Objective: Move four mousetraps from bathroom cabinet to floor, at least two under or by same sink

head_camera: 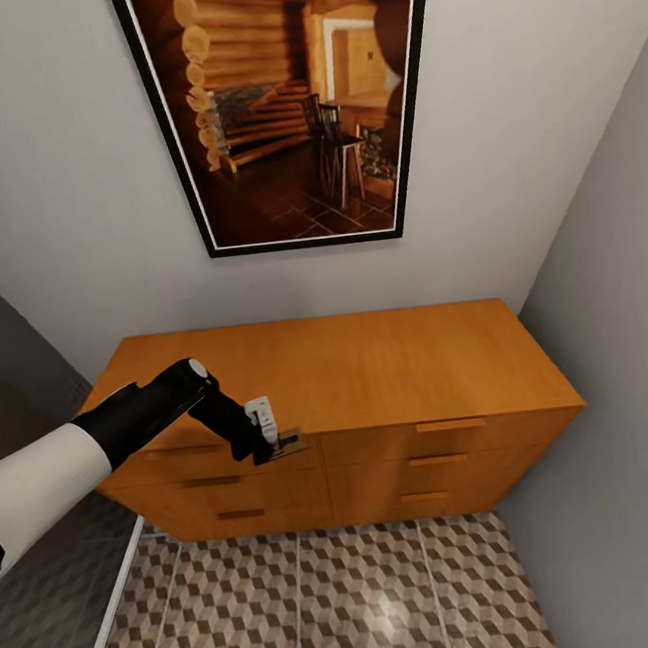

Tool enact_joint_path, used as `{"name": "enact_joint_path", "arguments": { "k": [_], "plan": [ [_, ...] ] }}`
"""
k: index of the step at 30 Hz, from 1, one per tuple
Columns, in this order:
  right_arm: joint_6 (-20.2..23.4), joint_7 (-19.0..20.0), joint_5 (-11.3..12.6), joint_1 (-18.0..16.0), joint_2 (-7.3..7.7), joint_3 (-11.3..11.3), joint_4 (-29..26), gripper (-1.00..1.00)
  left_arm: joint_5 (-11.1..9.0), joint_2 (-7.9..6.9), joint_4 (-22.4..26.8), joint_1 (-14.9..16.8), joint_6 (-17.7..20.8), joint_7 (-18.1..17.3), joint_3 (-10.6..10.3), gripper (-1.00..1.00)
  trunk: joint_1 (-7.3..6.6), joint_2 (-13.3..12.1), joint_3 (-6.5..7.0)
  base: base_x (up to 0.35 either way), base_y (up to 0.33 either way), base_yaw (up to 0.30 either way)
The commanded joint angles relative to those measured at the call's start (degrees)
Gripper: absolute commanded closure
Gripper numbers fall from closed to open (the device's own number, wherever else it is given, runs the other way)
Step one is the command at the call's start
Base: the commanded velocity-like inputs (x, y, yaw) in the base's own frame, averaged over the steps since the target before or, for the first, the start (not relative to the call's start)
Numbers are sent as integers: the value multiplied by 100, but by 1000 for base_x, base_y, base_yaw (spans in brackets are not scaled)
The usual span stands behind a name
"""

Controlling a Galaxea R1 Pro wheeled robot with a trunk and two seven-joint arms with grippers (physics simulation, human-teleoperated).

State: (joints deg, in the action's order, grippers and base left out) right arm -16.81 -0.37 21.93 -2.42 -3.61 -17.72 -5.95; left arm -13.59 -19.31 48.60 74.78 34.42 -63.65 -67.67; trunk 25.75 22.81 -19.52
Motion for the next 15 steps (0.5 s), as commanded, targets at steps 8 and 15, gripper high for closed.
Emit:
{"name": "enact_joint_path", "arguments": {
  "k": [8,15],
  "plan": [
    [-23,11,75,-4,20,-37,-17,100,-52,-179,18,-297,13,84,-188,100,3,10,-10,0,0,0],
    [-20,11,75,-4,27,-30,-20,100,-55,-194,22,-552,3,442,-215,100,3,10,-10,0,0,0]
  ]
}}
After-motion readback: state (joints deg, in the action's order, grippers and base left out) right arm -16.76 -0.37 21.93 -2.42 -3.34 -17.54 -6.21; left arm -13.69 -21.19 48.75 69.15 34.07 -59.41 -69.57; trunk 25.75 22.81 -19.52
